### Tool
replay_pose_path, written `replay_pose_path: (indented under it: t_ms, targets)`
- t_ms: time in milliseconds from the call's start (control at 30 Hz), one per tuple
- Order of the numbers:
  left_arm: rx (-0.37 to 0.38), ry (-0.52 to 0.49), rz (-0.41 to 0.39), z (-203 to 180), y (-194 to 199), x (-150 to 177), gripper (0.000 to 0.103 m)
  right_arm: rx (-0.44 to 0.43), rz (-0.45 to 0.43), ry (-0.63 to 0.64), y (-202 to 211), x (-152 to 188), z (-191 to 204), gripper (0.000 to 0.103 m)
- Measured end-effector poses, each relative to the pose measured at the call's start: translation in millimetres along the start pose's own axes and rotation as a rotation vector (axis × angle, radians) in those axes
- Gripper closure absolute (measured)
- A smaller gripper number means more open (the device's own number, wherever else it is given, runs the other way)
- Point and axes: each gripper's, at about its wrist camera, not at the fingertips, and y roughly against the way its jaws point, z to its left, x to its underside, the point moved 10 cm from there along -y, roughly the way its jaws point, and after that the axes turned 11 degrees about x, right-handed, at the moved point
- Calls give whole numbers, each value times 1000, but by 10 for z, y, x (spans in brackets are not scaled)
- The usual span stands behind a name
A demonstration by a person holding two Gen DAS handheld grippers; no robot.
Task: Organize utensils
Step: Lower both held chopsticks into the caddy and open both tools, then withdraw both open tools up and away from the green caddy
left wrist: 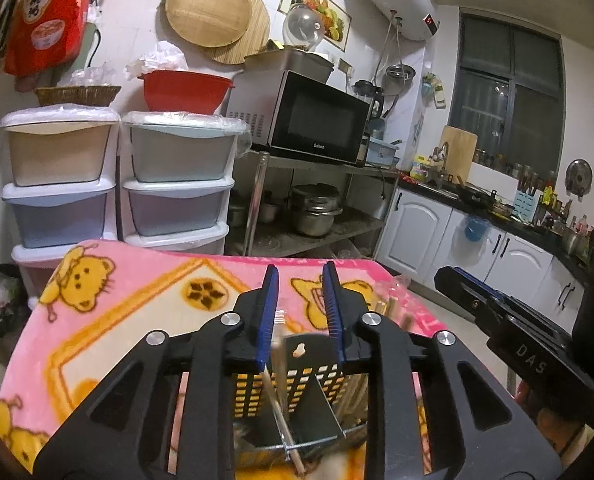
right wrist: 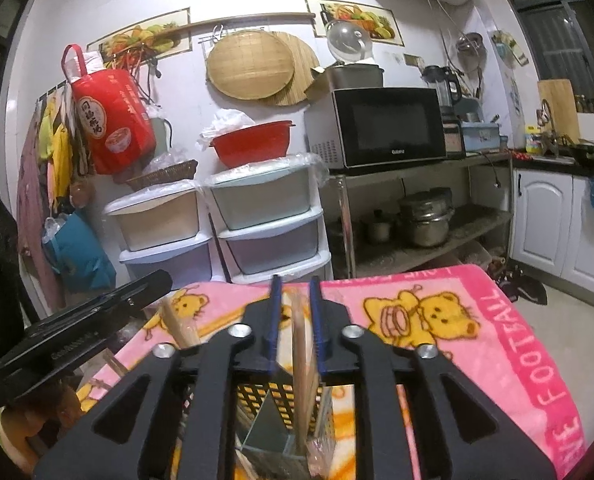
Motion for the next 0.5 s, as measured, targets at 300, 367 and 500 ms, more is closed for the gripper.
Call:
replay_pose_path:
  t_ms: [300,367,500]
  targets:
    - [3,33,15,39,182,30,58,21,40,-16,175,57,-119,71]
    - [3,36,23,31,225,48,52,24,49,-16,218,71,-141,69]
    - [5,42,31,5,300,85,41,26,60,-15,298,86,-168,64]
